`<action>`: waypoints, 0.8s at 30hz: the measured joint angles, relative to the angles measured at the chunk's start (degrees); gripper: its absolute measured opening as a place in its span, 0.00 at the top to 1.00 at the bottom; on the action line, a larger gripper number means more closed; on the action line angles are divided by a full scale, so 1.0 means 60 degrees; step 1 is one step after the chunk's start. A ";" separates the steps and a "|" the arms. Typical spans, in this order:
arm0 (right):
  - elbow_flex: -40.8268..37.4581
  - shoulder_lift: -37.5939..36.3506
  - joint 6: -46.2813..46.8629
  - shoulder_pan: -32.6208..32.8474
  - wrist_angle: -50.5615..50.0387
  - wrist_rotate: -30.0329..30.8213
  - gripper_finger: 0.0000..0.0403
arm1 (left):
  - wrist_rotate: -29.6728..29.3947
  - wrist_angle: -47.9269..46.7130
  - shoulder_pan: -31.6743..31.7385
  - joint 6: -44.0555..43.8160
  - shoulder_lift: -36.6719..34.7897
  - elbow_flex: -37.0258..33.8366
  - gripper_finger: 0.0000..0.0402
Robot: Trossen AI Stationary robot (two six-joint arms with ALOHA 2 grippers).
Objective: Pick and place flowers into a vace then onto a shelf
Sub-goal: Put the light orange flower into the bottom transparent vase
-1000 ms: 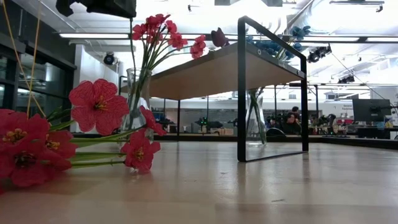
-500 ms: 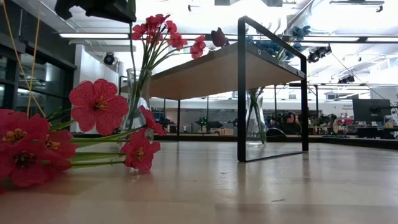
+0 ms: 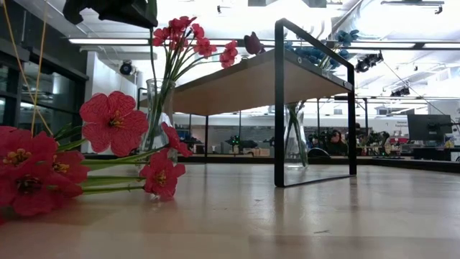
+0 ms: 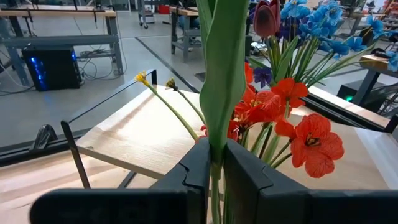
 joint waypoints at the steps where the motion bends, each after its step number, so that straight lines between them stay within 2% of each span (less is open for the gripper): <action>1: 0.0000 0.0000 0.0000 0.0000 -0.0015 0.0000 0.75 | 0.0000 0.0000 0.0000 0.0004 0.0000 0.0000 0.80; 9: 0.0000 0.0000 0.0000 0.0000 -0.0016 0.0000 0.75 | 0.0000 0.0000 0.0000 0.0096 0.0000 0.0000 0.80; 12: 0.0000 0.0000 0.0000 0.0000 -0.0016 0.0000 0.75 | -0.0029 0.0083 0.0000 0.0311 0.0000 0.0000 0.77; 24: 0.0000 0.0000 0.0004 -0.0004 -0.0016 0.0000 0.75 | 0.0212 0.0477 0.0000 0.0594 0.0000 0.0000 0.44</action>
